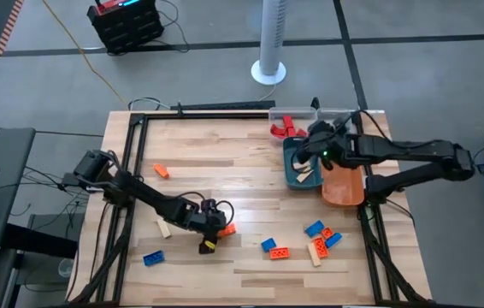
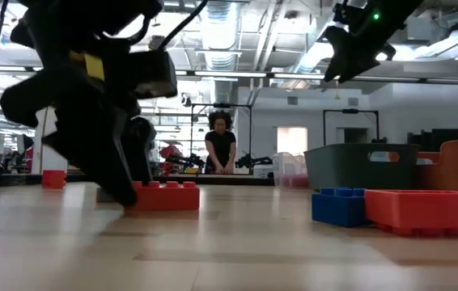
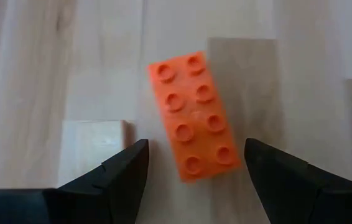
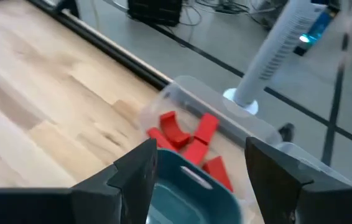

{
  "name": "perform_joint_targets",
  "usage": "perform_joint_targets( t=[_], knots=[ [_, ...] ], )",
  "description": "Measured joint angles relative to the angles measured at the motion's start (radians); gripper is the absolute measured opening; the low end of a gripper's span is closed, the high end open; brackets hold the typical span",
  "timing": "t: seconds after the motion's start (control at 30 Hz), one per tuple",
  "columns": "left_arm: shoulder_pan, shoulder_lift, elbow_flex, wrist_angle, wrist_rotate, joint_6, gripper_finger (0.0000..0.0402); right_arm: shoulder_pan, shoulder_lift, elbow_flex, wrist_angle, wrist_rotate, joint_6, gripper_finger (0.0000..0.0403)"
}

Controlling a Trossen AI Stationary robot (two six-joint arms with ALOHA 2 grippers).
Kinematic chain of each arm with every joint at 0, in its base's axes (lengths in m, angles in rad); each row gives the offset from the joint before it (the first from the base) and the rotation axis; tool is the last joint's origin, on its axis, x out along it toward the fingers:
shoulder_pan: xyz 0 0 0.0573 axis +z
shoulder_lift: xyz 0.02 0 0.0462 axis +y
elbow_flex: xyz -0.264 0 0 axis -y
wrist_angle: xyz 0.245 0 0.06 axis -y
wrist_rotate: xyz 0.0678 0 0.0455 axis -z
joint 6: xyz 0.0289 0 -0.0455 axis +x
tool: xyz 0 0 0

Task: Sort blocks
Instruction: Put the 8 stud orange game piece into the orange bin, then put the brown block into the blue bin

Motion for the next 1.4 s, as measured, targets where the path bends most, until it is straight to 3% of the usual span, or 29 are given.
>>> perform_joint_targets(
  t=[0.3,0.63,0.83,1.17,1.4],
  knots=[
    [0.004,0.016,0.0,0.011,-0.118,0.012,0.0246,0.079,0.046,0.0,0.071,0.004,0.003,0.0244],
    [0.032,0.012,0.0,0.026,-0.136,0.142,0.0093,0.248,0.093,-0.007,0.117,-0.004,0.042,0.0244],
    [0.055,0.012,0.0,0.019,-0.099,0.204,0.0039,0.355,0.168,-0.008,0.137,-0.009,0.095,0.0244],
    [0.064,-0.07,0.063,-0.151,-0.11,0.244,0.0054,0.41,0.252,-0.008,0.155,-0.033,0.104,0.0244],
    [0.067,-0.241,0.07,-0.358,-0.117,0.145,0.0117,0.405,0.242,-0.001,0.226,-0.033,0.07,0.0244]
  ],
)
